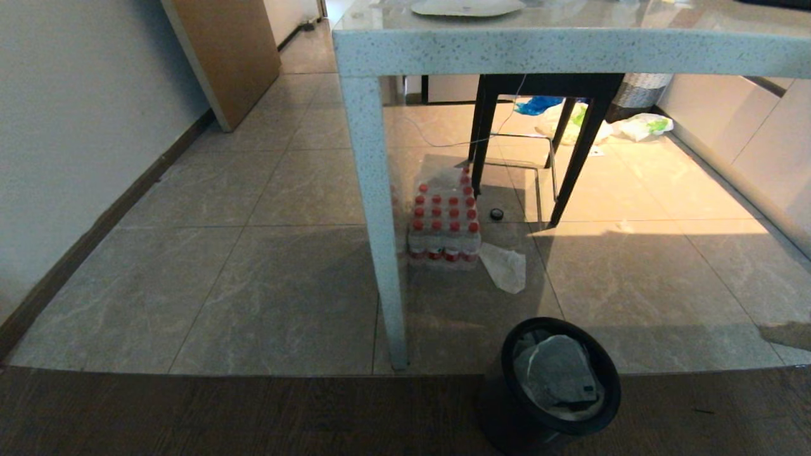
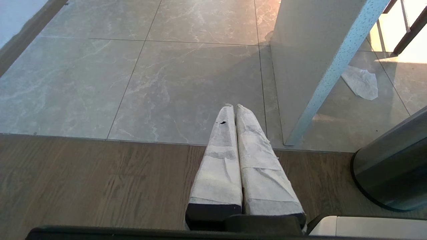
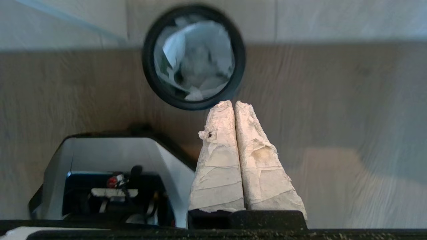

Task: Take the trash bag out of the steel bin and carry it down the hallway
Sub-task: Place the outer trash can on the ground

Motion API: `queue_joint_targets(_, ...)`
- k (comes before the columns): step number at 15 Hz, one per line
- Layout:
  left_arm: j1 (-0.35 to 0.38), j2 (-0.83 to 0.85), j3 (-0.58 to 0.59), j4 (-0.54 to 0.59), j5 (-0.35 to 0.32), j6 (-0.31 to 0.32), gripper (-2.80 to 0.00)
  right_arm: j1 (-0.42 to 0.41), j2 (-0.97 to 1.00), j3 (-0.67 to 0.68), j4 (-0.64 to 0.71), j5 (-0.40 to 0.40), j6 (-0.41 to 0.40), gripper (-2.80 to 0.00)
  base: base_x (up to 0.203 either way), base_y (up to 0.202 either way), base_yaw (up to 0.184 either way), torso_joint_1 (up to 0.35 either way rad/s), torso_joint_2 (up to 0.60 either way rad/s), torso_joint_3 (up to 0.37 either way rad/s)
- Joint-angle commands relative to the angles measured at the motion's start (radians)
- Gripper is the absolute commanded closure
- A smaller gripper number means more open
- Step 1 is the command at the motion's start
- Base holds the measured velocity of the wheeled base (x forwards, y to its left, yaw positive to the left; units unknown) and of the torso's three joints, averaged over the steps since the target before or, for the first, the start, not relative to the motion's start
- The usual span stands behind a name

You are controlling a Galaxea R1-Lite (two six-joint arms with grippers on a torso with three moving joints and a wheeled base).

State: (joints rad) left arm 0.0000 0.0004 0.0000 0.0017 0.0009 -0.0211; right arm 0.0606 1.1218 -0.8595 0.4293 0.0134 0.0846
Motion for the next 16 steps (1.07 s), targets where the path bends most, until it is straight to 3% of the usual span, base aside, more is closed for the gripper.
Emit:
queue_joint_targets(1,0.0,0.0,0.0,0.0,0.001,0.0,0.0,0.007,0.26,-0.028,-0.022,0.002,0.011,0.0,0.0,0.0,0.0,0.0,0.0,0.0)
queue_joint_targets(2,0.0,0.0,0.0,0.0,0.001,0.0,0.0,0.01,0.326,-0.03,-0.057,0.004,0.019,0.0,0.0,0.0,0.0,0.0,0.0,0.0)
queue_joint_targets(3,0.0,0.0,0.0,0.0,0.001,0.0,0.0,0.012,0.387,-0.029,-0.099,0.005,0.023,-1.13,0.0,0.0,0.0,0.0,0.0,0.0)
queue_joint_targets(4,0.0,0.0,0.0,0.0,0.001,0.0,0.0,0.016,0.445,-0.027,-0.15,0.003,0.025,-2.8,0.0,0.0,0.0,0.0,0.0,0.0)
queue_joint_targets(9,0.0,0.0,0.0,0.0,0.001,0.0,0.0,0.076,0.627,0.081,-0.379,0.004,-0.011,-2.8,0.0,0.0,0.0,0.0,0.0,0.0)
queue_joint_targets(13,0.0,0.0,0.0,0.0,0.001,0.0,0.0,0.077,0.757,0.218,-0.709,-0.007,-0.022,-2.8,0.0,0.0,0.0,0.0,0.0,0.0)
queue_joint_targets(16,0.0,0.0,0.0,0.0,0.001,0.0,0.0,0.076,0.841,0.237,-0.758,-0.101,-0.019,-2.8,0.0,0.0,0.0,0.0,0.0,0.0)
